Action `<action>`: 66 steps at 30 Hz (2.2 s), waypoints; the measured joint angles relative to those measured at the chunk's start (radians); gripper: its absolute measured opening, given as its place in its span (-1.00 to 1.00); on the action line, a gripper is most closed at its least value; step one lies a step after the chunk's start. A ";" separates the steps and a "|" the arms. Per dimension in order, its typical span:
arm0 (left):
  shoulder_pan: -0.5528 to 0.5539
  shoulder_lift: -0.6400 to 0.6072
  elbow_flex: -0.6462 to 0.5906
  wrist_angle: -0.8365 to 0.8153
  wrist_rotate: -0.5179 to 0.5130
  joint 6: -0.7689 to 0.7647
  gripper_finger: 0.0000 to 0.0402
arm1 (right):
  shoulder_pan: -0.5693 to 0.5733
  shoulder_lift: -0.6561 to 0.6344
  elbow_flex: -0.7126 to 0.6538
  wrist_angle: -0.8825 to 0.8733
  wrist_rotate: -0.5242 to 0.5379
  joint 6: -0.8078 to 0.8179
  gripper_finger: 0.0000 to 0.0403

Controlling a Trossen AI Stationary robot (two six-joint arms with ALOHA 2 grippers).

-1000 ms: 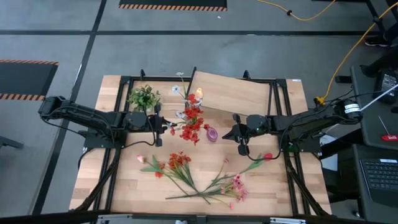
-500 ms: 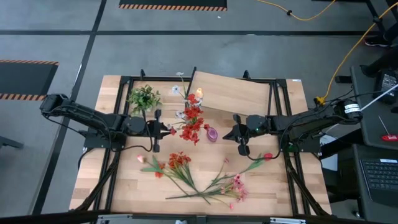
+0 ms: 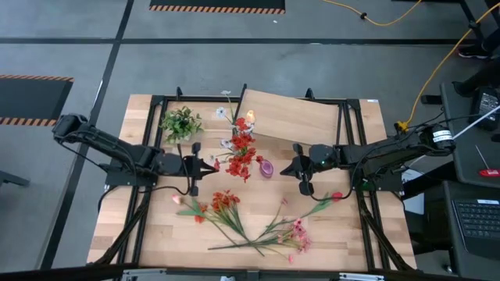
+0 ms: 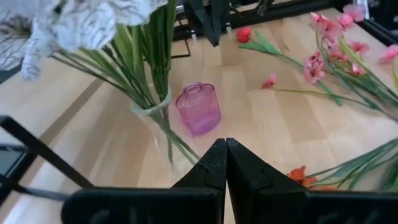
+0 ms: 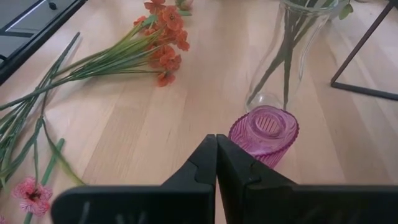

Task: Pick and place flowers into a vace then onto a shelf
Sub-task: Put the red tulip into the transparent vase

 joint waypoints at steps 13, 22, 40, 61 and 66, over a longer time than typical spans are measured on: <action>-0.081 0.000 0.156 -0.364 -0.083 -0.196 -0.99 | 0.000 0.000 0.000 -0.029 0.000 -0.001 -0.95; -0.096 0.000 0.184 -0.455 -0.098 -0.291 -0.99 | 0.000 0.000 0.000 -0.029 0.000 -0.002 -0.95; -0.095 0.000 0.184 -0.580 -0.070 -0.419 -0.98 | 0.000 0.000 0.000 -0.029 0.001 -0.025 -0.95; -0.095 0.000 0.184 -0.579 -0.071 -0.329 -0.97 | 0.071 0.000 0.162 -0.400 0.003 0.106 -0.95; -0.095 0.000 0.184 -0.579 -0.072 -0.329 -0.98 | 0.179 0.000 0.216 -0.513 0.095 0.174 -0.95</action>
